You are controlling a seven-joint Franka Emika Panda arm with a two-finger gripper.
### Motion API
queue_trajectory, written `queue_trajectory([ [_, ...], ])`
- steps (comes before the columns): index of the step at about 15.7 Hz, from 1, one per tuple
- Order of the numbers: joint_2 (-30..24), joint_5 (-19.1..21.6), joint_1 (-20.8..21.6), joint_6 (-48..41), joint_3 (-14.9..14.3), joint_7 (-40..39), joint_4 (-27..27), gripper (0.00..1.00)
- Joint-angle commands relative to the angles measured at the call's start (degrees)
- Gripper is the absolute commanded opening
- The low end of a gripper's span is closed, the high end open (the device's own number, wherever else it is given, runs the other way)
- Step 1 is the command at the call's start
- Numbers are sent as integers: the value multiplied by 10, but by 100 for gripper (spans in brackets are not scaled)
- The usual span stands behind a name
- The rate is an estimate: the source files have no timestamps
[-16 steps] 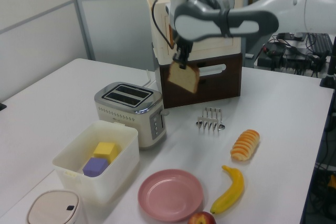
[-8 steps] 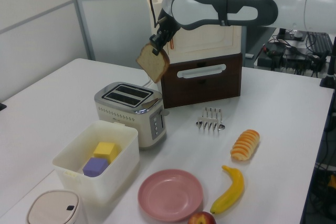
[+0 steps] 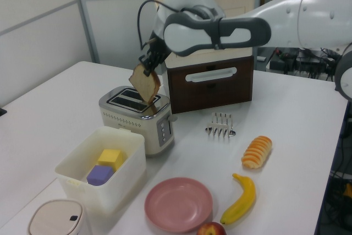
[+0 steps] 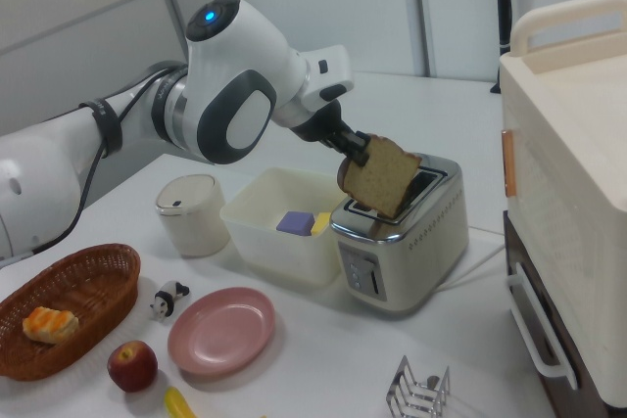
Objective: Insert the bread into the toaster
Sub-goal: 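Lower the bread slice edge-first into a toaster slot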
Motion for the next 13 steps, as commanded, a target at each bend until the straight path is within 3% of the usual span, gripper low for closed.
queue_trajectory([
  [1,5,12,12,4,-2,27,28,0],
  [13,30,11,-14,3,-10,-13,23,0],
])
